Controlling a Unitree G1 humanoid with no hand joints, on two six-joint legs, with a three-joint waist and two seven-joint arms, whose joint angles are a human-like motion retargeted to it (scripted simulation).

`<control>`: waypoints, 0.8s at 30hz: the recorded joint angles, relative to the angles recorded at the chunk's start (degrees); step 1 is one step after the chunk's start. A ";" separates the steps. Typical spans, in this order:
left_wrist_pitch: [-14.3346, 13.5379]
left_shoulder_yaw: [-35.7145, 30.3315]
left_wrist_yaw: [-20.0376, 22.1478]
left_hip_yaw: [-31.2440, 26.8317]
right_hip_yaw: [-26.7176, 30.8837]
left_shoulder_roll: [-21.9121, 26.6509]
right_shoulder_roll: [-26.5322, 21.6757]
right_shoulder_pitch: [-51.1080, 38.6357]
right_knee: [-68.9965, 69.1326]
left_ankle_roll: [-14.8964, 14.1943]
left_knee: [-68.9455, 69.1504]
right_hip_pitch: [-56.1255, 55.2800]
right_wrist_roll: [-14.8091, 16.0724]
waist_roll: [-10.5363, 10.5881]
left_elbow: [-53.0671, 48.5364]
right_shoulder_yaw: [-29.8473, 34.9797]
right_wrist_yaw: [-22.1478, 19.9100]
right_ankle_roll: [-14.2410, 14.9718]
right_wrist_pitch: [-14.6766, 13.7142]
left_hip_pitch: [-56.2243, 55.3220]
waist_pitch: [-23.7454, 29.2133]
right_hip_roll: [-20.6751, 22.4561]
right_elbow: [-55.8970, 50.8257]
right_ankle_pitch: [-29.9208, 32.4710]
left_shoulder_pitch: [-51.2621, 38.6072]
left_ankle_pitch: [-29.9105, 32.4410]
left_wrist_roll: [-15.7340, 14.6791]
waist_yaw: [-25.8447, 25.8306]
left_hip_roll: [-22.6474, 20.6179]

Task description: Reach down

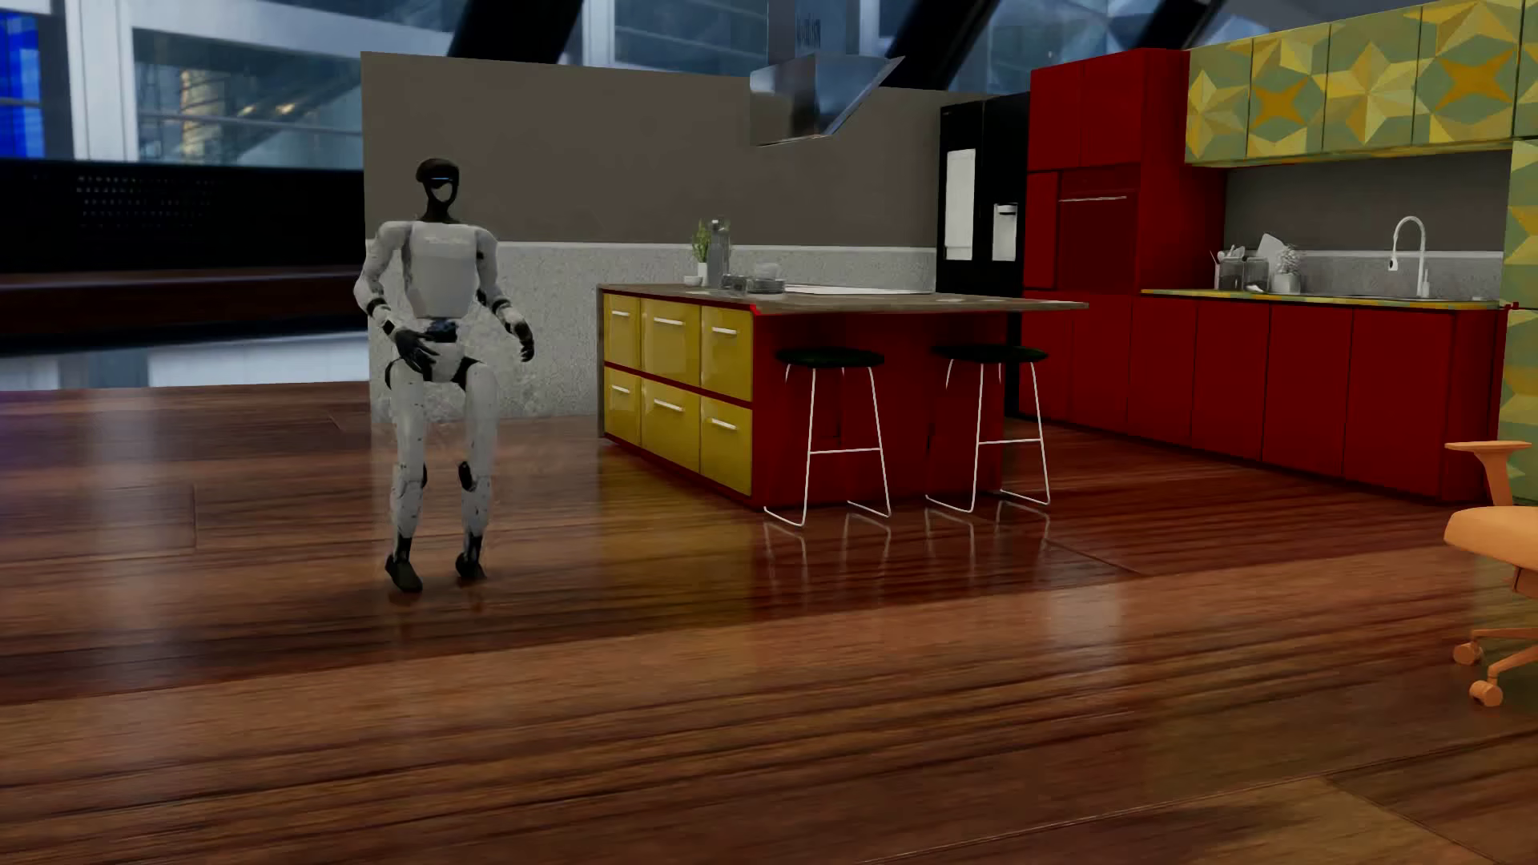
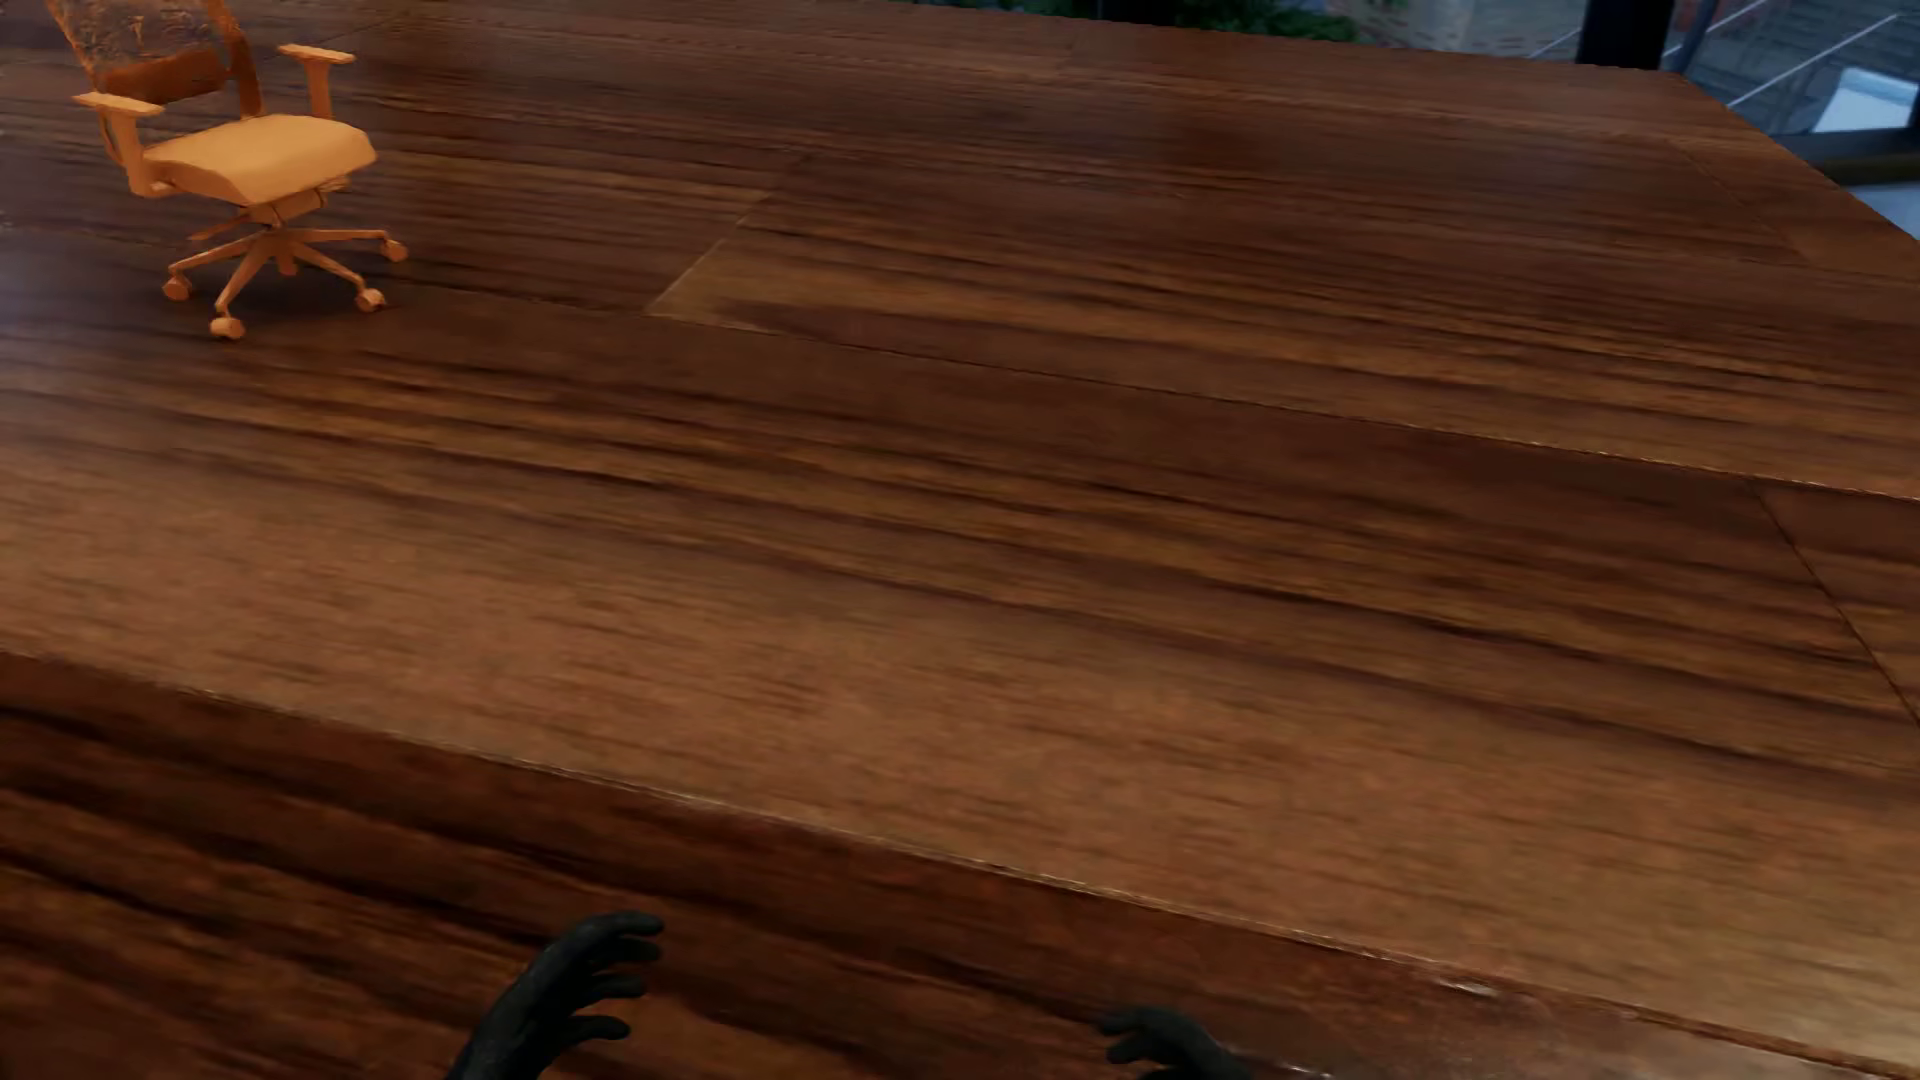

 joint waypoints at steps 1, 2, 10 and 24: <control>0.00 -0.01 0.00 0.00 0.00 -0.35 -1.37 -1.33 0.19 0.00 0.07 0.04 0.00 0.13 0.19 1.88 0.00 0.00 0.00 -0.24 0.07 -0.04 -0.73 0.18 -0.05 0.19 0.00 -0.09 0.02; 0.00 -0.09 0.00 0.00 0.00 -0.30 -1.38 -1.45 0.07 0.00 0.09 0.13 0.00 0.15 0.29 1.88 0.00 0.00 0.00 -0.23 0.17 0.06 -0.76 0.12 -0.25 0.28 0.00 -0.07 0.02; 0.00 0.09 0.00 0.00 0.00 -0.30 -0.99 -1.27 -3.68 0.00 0.63 0.74 0.00 0.33 0.89 0.57 0.00 0.00 0.00 -0.83 2.26 -0.22 0.08 3.21 -0.68 0.58 0.00 -1.20 -0.49; 0.00 -5.85 0.00 0.00 0.00 1.59 -4.01 -21.06 -0.03 0.00 18.15 -13.40 0.00 1.96 7.53 0.72 0.00 0.00 0.00 -17.88 24.57 -1.13 6.14 9.21 -20.60 5.80 0.00 -1.10 -1.21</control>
